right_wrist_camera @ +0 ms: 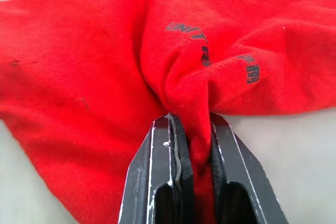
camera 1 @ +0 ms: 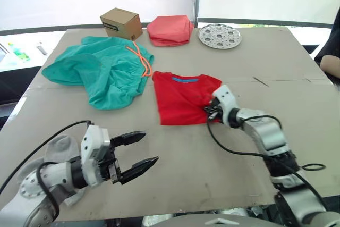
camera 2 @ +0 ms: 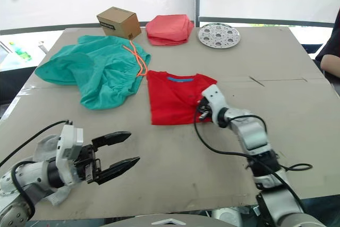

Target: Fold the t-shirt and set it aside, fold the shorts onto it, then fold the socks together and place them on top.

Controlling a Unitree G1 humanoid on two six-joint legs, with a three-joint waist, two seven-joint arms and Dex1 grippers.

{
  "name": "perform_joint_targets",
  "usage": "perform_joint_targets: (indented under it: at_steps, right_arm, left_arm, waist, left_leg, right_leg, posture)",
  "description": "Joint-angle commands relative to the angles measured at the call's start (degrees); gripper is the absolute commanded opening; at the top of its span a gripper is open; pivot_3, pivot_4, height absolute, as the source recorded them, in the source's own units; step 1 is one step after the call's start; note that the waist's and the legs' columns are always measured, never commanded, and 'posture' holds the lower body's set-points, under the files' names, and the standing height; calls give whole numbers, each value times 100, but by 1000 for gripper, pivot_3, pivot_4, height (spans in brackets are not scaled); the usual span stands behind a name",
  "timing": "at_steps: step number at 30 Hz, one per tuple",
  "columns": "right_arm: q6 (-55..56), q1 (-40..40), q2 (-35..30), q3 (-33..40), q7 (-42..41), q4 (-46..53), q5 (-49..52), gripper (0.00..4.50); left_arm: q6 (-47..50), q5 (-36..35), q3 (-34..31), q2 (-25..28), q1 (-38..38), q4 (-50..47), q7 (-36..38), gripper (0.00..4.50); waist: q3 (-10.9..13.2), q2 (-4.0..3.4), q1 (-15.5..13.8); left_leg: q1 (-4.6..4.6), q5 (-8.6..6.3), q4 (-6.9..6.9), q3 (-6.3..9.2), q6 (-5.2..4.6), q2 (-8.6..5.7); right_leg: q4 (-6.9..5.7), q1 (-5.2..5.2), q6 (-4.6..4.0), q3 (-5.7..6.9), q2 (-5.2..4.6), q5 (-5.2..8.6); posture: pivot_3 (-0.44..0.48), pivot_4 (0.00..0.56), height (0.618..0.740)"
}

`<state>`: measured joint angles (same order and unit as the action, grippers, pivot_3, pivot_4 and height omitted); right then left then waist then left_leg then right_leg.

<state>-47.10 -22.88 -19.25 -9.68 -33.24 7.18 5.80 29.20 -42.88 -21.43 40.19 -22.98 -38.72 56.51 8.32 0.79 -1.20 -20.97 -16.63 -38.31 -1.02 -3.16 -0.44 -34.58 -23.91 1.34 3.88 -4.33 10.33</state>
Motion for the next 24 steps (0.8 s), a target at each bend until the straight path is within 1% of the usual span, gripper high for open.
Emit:
perform_joint_targets:
  at_steps: [1, 2, 4, 5, 8, 10, 14, 16, 19, 24]
  right_arm:
    - [-921, 710, -918, 882, 56, 950, 10, 67]
    - [-1007, 970, -1217, 1121, 14, 1190, 41, 67]
    - [-1134, 1600, -1894, 1702, -160, 1581, 105, 67]
    - [-1199, 1781, -2093, 1874, -203, 1687, 154, 67]
    - [-861, 2407, -2983, 2582, -638, 1394, 187, 67]
    - [-556, 2592, -3355, 2786, -825, 1113, 193, 67]
    - [-85, 2639, -3610, 2915, -982, 564, 243, 67]
    - [190, 2618, -3712, 2906, -976, 245, 143, 67]
    - [498, 2531, -3794, 2923, -922, -182, 58, 67]
    - [1018, 2430, -3892, 2848, -859, -742, -80, 67]
  left_arm:
    - [-188, 48, 455, -97, 442, 216, 43, 4500]
    - [-208, 95, 634, -164, 548, 233, -2, 4500]
    - [-267, 177, 970, -252, 828, 414, 61, 4500]
    - [-292, 186, 1046, -263, 923, 502, 107, 4500]
    - [-365, 288, 1419, -277, 1318, 754, 267, 4500]
    - [-367, 272, 1562, -261, 1515, 851, 374, 4500]
    - [-381, 229, 1770, -202, 1740, 842, 583, 4500]
    - [-349, 149, 1841, -150, 1823, 740, 671, 4500]
    - [-400, 154, 1836, -83, 1950, 840, 789, 4500]
    - [-372, 98, 1853, -99, 2088, 848, 765, 4500]
  waist:
    - [1, -3, -37]
    - [1, -3, -112]
    - [0, 0, -117]
    - [2, -3, -112]
    - [6, -4, -99]
    - [12, -5, -77]
    - [25, 15, 63]
    - [28, 14, 59]
    - [34, 6, 37]
    - [35, 7, 26]
  left_leg:
    - [-3, -1, 0, 2, 0, 0]
    - [-7, -1, -1, 3, -2, -4]
    - [-13, -6, -3, 6, -10, -12]
    - [-16, -9, -2, 5, -15, -14]
    - [-24, -10, -1, 5, -17, -12]
    - [-26, -10, -1, 1, -18, -8]
    - [-17, -10, -1, -14, -18, 14]
    - [-15, -11, -1, -15, -18, 19]
    - [-20, -10, -1, -13, -18, 18]
    - [-28, -10, -1, -12, -19, 16]
  right_leg:
    - [4, 0, 1, 3, -4, 0]
    - [6, 0, 5, 8, -12, 3]
    - [10, 0, 19, 15, -15, 11]
    - [12, 2, 23, 14, -18, 13]
    - [16, 0, 25, 16, -12, 15]
    - [19, -1, 25, 14, -6, 14]
    - [19, -2, 25, 6, 16, 14]
    - [19, -2, 25, 3, 20, 14]
    - [18, -5, 25, 2, 21, 14]
    - [25, -5, 25, 2, 20, 14]
  posture:
    - [0, 150, 740]
    - [0, 150, 740]
    - [0, 150, 740]
    - [0, 150, 740]
    - [0, 150, 740]
    - [0, 150, 740]
    - [0, 150, 740]
    - [0, 150, 740]
    - [0, 150, 740]
    - [0, 150, 740]
